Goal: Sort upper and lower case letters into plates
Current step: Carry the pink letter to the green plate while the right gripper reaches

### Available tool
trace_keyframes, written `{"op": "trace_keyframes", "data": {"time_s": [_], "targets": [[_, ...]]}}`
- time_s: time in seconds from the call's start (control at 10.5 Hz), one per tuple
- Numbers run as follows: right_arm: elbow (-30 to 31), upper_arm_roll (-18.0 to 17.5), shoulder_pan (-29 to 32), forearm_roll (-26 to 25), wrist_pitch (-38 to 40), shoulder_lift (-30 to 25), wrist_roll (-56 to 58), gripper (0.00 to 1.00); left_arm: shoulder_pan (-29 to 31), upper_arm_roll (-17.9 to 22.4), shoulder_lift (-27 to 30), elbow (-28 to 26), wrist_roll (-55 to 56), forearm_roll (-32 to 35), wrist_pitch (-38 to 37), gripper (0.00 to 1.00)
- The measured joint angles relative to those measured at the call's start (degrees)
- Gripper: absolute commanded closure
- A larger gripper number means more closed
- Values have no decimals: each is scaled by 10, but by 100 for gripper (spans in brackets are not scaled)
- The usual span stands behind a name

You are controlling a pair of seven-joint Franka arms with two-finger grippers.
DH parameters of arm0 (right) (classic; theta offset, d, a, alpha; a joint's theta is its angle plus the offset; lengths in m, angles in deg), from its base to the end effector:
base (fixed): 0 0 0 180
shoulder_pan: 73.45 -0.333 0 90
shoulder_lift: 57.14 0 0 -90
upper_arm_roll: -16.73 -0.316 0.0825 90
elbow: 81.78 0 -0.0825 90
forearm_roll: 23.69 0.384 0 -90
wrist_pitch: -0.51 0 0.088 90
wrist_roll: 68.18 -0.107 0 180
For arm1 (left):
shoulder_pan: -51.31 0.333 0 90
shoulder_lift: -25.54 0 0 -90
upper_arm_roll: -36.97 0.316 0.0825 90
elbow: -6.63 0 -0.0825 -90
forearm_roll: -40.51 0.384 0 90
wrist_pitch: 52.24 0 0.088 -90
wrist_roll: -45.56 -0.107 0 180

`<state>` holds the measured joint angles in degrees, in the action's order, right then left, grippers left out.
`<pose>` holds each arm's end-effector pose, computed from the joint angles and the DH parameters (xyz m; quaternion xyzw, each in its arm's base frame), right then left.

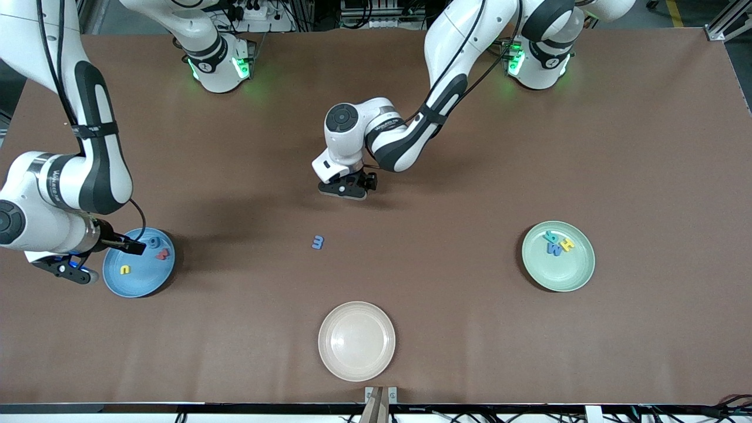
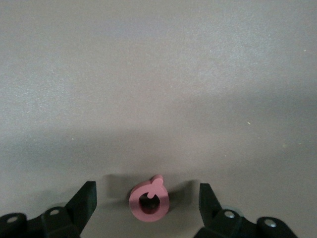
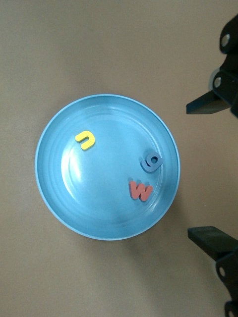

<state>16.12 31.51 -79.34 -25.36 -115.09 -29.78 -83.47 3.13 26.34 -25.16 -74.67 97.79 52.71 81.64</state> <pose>0.6430 -0.0868 0.3104 0.9757 -0.1921 -0.0726 0.0764 0.4038 -0.6090 0.1772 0.9952 -0.0941 0.0207 0.0166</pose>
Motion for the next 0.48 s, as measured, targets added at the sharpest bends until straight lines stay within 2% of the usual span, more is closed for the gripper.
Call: {"op": "trace_keyframes", "data": {"time_s": [0.19,0.29,0.48], "targets": [[0,0,0,0,0,0,0,0,-2,0,-2,0,0,0,0,23],[0,0,0,0,0,0,0,0,-4,0,-3,0,0,0,0,27],[0,-1,0,0,0,0,0,0,-5,0,-4,0,0,0,0,45]]}}
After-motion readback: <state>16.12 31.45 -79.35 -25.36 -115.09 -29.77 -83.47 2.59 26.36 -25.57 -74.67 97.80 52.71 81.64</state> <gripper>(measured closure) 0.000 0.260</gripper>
